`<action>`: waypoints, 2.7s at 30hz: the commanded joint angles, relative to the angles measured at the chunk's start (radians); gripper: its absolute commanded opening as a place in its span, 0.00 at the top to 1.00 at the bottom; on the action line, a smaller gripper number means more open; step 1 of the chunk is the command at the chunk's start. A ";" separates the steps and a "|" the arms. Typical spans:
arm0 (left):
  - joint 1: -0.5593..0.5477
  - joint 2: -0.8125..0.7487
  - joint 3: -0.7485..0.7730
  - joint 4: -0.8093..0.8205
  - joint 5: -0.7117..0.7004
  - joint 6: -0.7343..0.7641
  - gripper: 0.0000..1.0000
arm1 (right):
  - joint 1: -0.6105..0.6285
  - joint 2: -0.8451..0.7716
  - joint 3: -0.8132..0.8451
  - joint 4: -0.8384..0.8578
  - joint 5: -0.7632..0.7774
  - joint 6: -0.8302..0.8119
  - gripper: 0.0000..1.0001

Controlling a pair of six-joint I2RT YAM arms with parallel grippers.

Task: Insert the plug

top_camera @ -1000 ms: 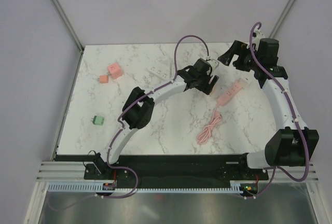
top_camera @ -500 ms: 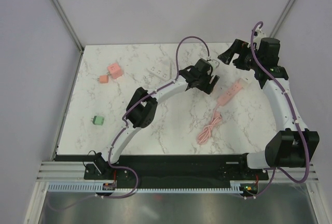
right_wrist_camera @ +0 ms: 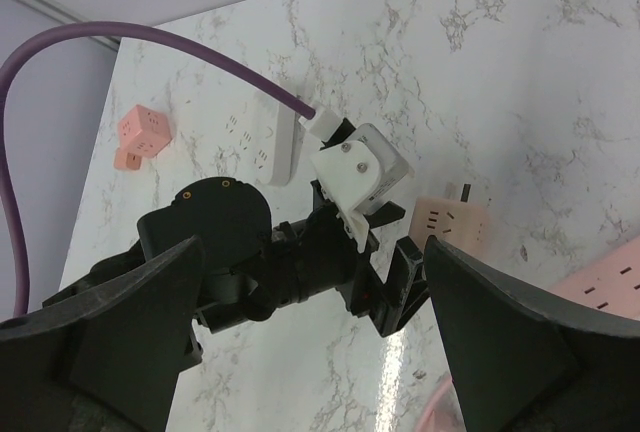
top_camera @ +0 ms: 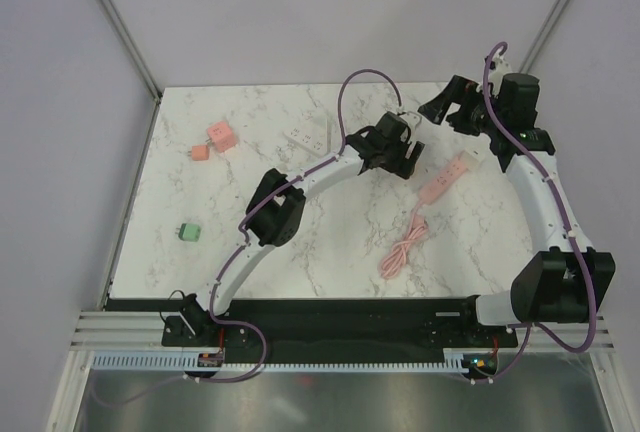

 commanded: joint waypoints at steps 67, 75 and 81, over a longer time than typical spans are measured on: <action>0.478 -0.785 -0.801 0.086 0.845 -0.375 0.18 | 0.476 -0.026 -0.426 0.457 0.098 -0.716 1.00; 0.452 -0.783 -0.805 0.115 0.947 -0.385 0.13 | 0.569 -0.084 -0.411 0.425 0.125 -0.730 1.00; 0.395 -0.760 -0.840 0.123 0.960 -0.392 0.13 | 0.608 -0.084 -0.386 0.421 0.153 -0.729 1.00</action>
